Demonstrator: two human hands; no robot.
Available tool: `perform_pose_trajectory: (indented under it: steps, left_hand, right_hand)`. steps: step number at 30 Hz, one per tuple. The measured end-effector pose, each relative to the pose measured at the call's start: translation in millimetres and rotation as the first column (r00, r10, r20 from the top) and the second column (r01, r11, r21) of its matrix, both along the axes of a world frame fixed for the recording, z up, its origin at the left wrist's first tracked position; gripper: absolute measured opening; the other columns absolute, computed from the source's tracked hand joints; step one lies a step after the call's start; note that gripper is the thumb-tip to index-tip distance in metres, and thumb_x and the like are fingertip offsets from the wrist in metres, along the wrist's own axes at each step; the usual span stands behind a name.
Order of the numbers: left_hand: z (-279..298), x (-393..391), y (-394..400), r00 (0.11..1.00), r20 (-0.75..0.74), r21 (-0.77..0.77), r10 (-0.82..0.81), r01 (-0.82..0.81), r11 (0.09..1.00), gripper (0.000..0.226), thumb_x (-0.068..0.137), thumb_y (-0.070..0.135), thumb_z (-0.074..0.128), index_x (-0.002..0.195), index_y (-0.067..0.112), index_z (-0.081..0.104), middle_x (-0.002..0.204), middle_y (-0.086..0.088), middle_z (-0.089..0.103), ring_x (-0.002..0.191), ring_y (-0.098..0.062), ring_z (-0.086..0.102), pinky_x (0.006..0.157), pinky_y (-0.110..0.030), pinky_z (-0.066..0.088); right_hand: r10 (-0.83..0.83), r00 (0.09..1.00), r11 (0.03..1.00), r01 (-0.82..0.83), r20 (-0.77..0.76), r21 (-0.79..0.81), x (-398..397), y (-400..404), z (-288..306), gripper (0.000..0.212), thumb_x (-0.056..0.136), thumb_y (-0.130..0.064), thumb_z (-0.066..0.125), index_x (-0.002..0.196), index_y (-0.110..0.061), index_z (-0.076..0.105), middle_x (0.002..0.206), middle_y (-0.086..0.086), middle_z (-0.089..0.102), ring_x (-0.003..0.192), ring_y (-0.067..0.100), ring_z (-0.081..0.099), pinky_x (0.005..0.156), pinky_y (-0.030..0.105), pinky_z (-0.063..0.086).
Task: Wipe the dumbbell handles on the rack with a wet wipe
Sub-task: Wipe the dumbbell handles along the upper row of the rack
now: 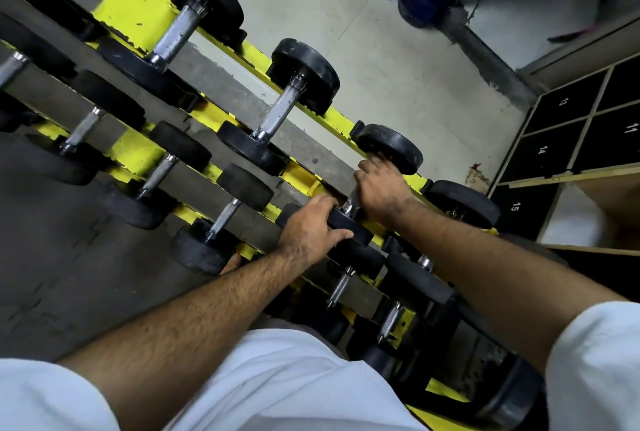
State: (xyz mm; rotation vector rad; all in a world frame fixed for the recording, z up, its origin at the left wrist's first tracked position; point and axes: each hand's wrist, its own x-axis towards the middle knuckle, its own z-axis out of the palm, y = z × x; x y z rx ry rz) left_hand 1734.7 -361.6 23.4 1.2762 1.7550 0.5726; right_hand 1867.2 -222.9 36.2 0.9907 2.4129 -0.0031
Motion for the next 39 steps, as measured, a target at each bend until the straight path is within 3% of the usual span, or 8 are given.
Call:
perform_pose_trajectory:
  steps: [9, 13, 18, 23, 28, 33, 37, 39]
  left_hand:
    - [-1, -5, 3, 1.0, 0.011, 0.005, -0.002, 0.002, 1.0, 0.055, 0.073, 0.05, 0.082, 0.115, 0.022, 0.059, 0.113, 0.009, 0.056, 0.099, -0.015, 0.058, 0.08, -0.027, 0.046]
    - [-3, -8, 4, 1.0, 0.027, 0.007, -0.001, 0.001, 1.0, 0.056, 0.073, 0.047, 0.083, 0.117, 0.02, 0.059, 0.115, 0.007, 0.057, 0.099, -0.014, 0.057, 0.08, -0.025, 0.044]
    - [-3, -11, 6, 0.999, 0.028, 0.002, -0.022, 0.022, 1.0, 0.059, 0.073, 0.044, 0.083, 0.121, 0.016, 0.06, 0.117, 0.003, 0.057, 0.105, -0.019, 0.058, 0.091, -0.033, 0.048]
    - [7, -3, 10, 0.997, -0.058, -0.029, -0.059, 0.058, 0.998, 0.055, 0.079, 0.042, 0.079, 0.126, 0.021, 0.058, 0.123, 0.003, 0.056, 0.111, -0.019, 0.058, 0.095, -0.037, 0.05]
    - [19, 32, 2, 0.968, -0.232, 0.012, -0.095, 0.101, 0.995, 0.066, 0.079, 0.052, 0.075, 0.131, 0.018, 0.054, 0.133, -0.002, 0.05, 0.124, -0.019, 0.049, 0.103, -0.036, 0.047]
    - [19, 36, 7, 0.965, -0.26, -0.038, -0.026, 0.017, 0.999, 0.054, 0.079, 0.047, 0.077, 0.123, 0.02, 0.058, 0.124, 0.002, 0.052, 0.111, -0.019, 0.057, 0.091, -0.034, 0.05]
    - [20, 25, 10, 0.978, -0.208, -0.062, -0.001, -0.013, 0.998, 0.049, 0.075, 0.044, 0.082, 0.114, 0.021, 0.063, 0.113, 0.006, 0.056, 0.102, -0.018, 0.059, 0.087, -0.03, 0.049]
    - [19, 20, 10, 0.983, -0.186, -0.056, -0.004, -0.007, 0.998, 0.049, 0.072, 0.041, 0.085, 0.112, 0.021, 0.065, 0.11, 0.004, 0.058, 0.101, -0.018, 0.059, 0.087, -0.03, 0.048]
  right_hand:
    - [-0.062, 0.984, 0.997, 0.055, -0.168, -0.047, 20, -7, 2, 0.05, 0.097, -0.026, 0.047, 0.147, -0.017, 0.046, 0.157, 0.006, 0.039, 0.149, 0.025, 0.026, 0.121, 0.044, 0.023]
    - [0.147, 0.953, 0.948, -0.213, -0.264, -0.238, 38, -19, 1, 0.047, 0.096, -0.02, 0.056, 0.143, -0.022, 0.053, 0.154, 0.0, 0.044, 0.148, 0.022, 0.029, 0.122, 0.039, 0.016]
    - [-0.06, 0.947, 0.997, 0.041, -0.315, -0.066, 40, -7, -3, 0.057, 0.093, -0.009, 0.055, 0.147, -0.019, 0.046, 0.158, 0.003, 0.037, 0.146, 0.027, 0.033, 0.117, 0.05, 0.032]
    - [0.247, 0.898, 0.898, -0.353, -0.364, -0.263, 50, -21, -7, 0.055, 0.092, -0.017, 0.063, 0.145, -0.022, 0.051, 0.154, -0.001, 0.044, 0.148, 0.022, 0.031, 0.121, 0.035, 0.013]
    - [-0.011, 0.926, 0.997, -0.02, -0.378, -0.077, 62, 3, -12, 0.061, 0.096, -0.012, 0.046, 0.155, -0.019, 0.033, 0.163, 0.003, 0.027, 0.147, 0.027, 0.031, 0.115, 0.05, 0.035]
    - [0.179, 0.857, 0.932, -0.305, -0.484, -0.196, 74, -24, -25, 0.063, 0.097, -0.024, 0.043, 0.157, -0.015, 0.027, 0.164, 0.005, 0.018, 0.153, 0.02, 0.005, 0.124, 0.029, -0.004]
    - [-0.024, 0.846, 0.994, -0.035, -0.533, -0.1, 71, 0, -28, 0.072, 0.092, -0.007, 0.049, 0.158, -0.015, 0.023, 0.166, 0.005, 0.018, 0.154, 0.025, 0.012, 0.115, 0.05, 0.033]
    - [-0.003, 0.791, 0.989, -0.09, -0.612, -0.121, 67, -11, -35, 0.071, 0.089, -0.004, 0.058, 0.154, -0.009, 0.032, 0.162, 0.011, 0.027, 0.152, 0.027, 0.015, 0.119, 0.049, 0.028]
